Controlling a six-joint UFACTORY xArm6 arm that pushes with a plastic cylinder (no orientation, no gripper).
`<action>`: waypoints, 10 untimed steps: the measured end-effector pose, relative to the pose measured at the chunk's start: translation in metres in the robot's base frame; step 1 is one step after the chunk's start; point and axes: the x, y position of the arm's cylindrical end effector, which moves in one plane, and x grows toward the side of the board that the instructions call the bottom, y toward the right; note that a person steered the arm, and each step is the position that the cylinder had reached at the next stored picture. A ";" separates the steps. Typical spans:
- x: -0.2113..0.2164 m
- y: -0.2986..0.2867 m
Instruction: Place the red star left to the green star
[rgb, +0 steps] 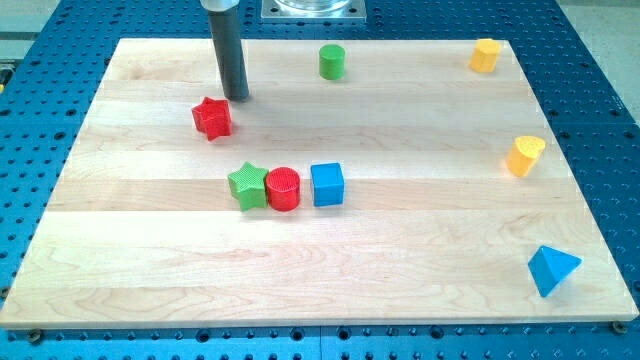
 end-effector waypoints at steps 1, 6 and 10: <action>0.034 -0.019; 0.098 -0.055; 0.153 -0.029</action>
